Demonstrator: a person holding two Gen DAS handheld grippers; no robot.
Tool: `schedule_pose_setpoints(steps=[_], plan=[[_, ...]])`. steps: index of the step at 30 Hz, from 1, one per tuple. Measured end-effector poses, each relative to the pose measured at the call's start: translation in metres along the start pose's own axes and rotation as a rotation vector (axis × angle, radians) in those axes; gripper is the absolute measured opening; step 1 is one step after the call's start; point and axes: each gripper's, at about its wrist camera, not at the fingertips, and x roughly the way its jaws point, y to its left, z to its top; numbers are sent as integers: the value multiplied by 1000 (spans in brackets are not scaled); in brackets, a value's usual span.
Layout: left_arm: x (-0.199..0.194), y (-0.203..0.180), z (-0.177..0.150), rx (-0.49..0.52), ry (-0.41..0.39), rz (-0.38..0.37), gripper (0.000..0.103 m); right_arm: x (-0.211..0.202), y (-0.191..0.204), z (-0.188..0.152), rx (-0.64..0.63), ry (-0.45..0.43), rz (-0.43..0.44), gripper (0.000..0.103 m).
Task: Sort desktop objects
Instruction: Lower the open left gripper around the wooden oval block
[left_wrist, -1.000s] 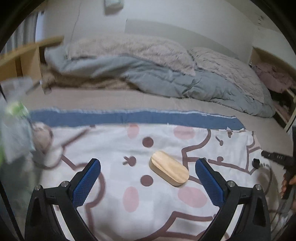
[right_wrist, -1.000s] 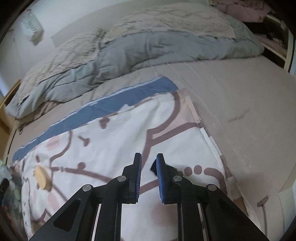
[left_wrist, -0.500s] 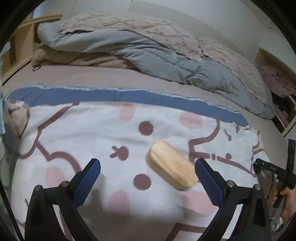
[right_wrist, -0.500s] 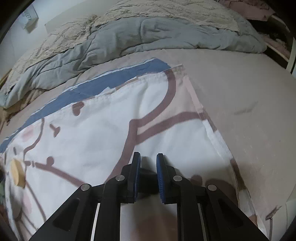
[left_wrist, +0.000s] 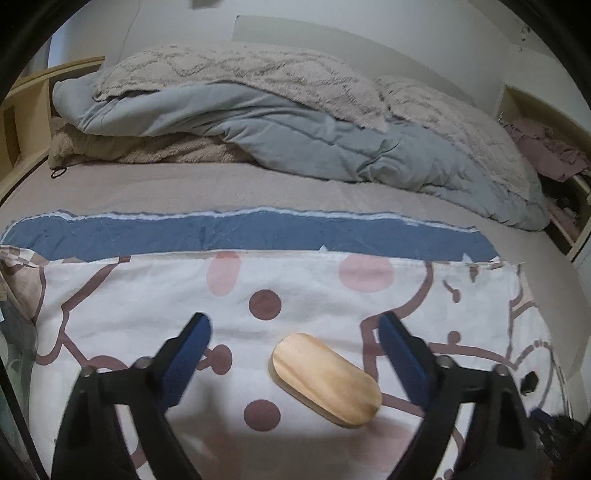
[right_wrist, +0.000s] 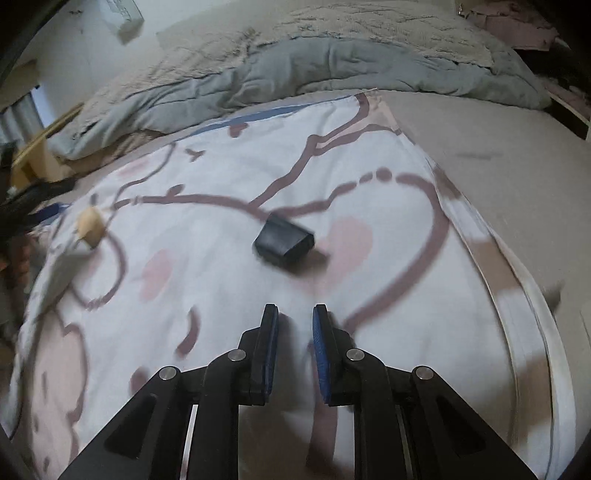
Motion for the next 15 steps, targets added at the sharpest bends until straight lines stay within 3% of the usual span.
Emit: schedule_pose_setpoints(steps=[4,8,15], plan=[[14,-6,0,1,24,7,80,-22,-4,0,60,-29,74,17],[25,-13,2,8,42,15,80,-36,7,27,26,-100,121,17],[39,-9,7,-90,98,14,80,-2,12,87,57,-147,109,17]])
